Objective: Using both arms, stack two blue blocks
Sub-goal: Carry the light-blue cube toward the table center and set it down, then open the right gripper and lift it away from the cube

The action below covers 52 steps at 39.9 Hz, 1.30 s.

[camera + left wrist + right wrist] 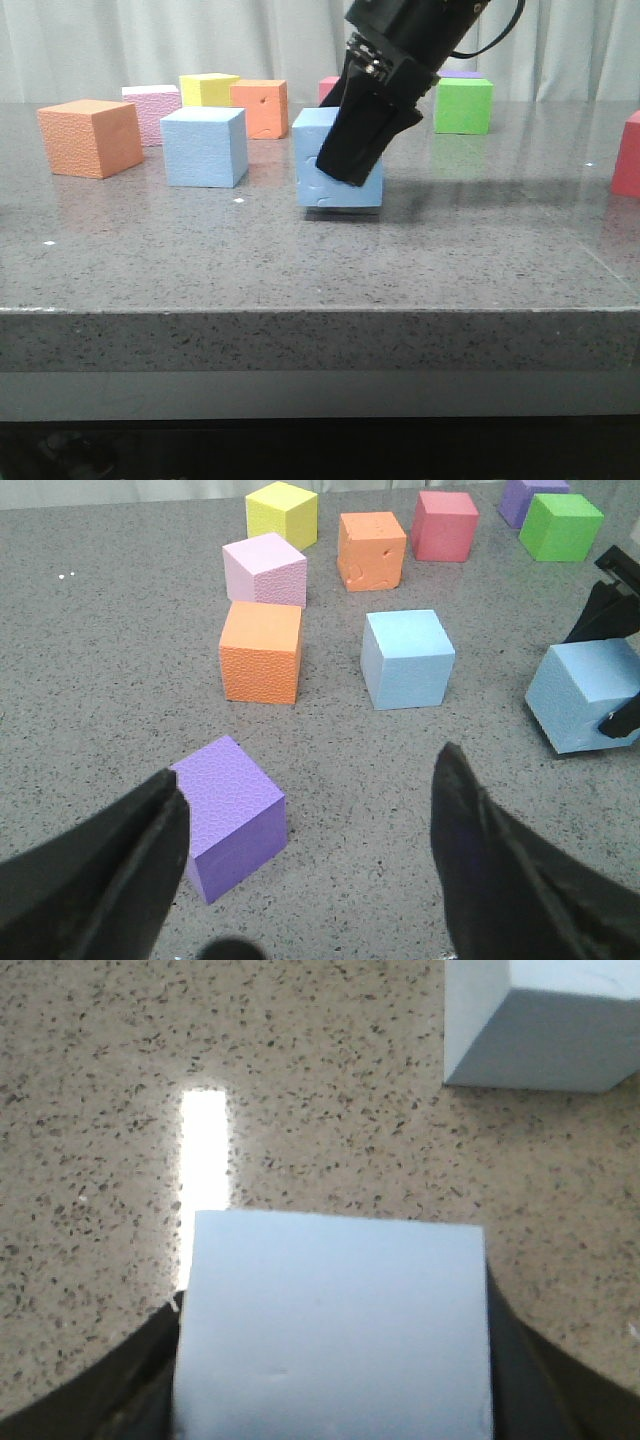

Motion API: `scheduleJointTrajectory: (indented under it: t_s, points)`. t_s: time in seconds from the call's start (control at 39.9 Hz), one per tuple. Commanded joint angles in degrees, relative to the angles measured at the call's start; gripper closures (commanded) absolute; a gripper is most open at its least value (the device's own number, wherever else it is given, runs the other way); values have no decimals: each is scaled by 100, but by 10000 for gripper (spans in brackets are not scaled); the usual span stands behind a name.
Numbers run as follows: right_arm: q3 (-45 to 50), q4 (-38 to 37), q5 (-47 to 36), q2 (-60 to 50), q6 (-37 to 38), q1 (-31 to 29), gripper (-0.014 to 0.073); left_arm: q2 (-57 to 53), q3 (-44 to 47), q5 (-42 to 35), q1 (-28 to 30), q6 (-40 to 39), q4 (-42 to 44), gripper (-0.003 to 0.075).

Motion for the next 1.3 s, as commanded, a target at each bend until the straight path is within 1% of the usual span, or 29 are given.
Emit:
scheduleJointTrajectory:
  t_s: [0.0, 0.03, 0.08, 0.28, 0.4, 0.53, 0.9, 1.28]
  points:
    - [-132, 312, -228, -244, -110, 47, 158, 49, -158, -471, -41, -19, -10, 229]
    - [-132, 312, -259, -235, -110, 65, 132, 49, -158, -471, -41, -19, -10, 229]
    - [-132, 297, -251, -235, -147, 76, 113, 49, -158, -471, -41, -19, -10, 229]
    - [-132, 285, -221, -217, -332, 106, 106, 49, -158, -471, -41, -19, -10, 229]
    - [-132, 291, -134, -217, -332, 120, 42, 49, -158, -471, -41, -19, -10, 229]
    - [-132, 291, -95, -217, -332, 126, 8, 49, -158, -471, -41, -19, -10, 229]
    - [-144, 291, -65, -223, -326, 126, 9, 49, -158, -461, -41, -19, -10, 229]
    - [-174, 294, -212, -577, -176, 126, 9, 49, -158, -449, -41, -19, 4, 229]
